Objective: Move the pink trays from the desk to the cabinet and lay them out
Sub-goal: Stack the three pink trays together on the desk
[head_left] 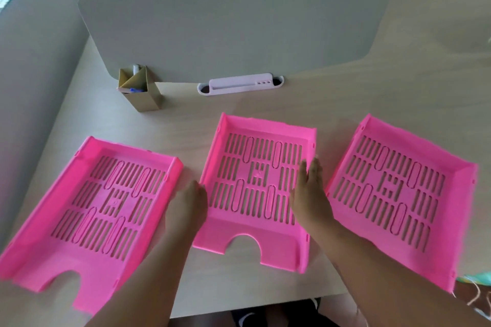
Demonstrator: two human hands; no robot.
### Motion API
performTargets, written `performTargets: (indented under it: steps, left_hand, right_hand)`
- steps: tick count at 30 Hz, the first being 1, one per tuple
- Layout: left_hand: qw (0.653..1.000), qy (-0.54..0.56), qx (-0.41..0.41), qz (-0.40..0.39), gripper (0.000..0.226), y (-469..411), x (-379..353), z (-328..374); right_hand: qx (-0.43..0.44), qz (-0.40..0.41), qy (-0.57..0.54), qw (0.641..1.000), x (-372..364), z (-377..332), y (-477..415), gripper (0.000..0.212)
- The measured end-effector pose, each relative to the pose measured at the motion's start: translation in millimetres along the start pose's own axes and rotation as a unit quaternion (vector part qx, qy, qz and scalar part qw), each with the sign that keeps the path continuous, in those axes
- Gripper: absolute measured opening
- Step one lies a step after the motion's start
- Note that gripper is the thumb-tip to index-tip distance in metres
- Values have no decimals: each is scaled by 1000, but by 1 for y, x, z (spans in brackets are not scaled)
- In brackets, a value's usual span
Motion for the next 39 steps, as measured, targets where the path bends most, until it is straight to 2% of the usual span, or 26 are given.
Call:
performTargets:
  steps: [3, 8, 12, 18, 22, 27, 29, 34, 39]
  left_hand:
    - [999, 20, 29, 2, 34, 17, -11, 2]
    - [985, 125, 122, 1, 39, 44, -28, 5]
    - [977, 141, 159, 14, 40, 55, -35, 8]
    - [979, 126, 160, 18, 39, 58, -33, 11]
    - [981, 120, 147, 26, 34, 59, -18, 13]
    - [989, 28, -7, 147, 41, 49, 27, 49]
    - [983, 19, -80, 164, 44, 38, 36, 78]
    - [950, 16, -263, 169, 48, 32, 41, 178]
    - [932, 26, -343, 111, 52, 50, 31, 267]
  right_hand:
    - [-5, -15, 26, 1000, 2, 10, -10, 82]
    - [82, -20, 1, 996, 1, 19, -29, 92]
    - [112, -12, -8, 994, 10, 17, -45, 90]
    - [118, -20, -9, 993, 12, 16, -51, 83]
    - [89, -45, -20, 995, 19, 13, -48, 75]
    - [57, 13, 19, 998, 51, 21, -38, 67]
    - [34, 57, 23, 998, 70, 34, -32, 64]
    - [-66, 140, 12, 988, 118, 96, -6, 63]
    - [-158, 190, 8, 969, 157, 179, 41, 62]
Point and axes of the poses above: each hand's wrist, its own y-axis away from the middle knuckle, its own x-axis out of the back of the hand, z = x × y, the point moved 8 cm from there along -y, towards the middle knuckle, and after that the axes turned 13 degrees about -y, right-handed, at the moved point
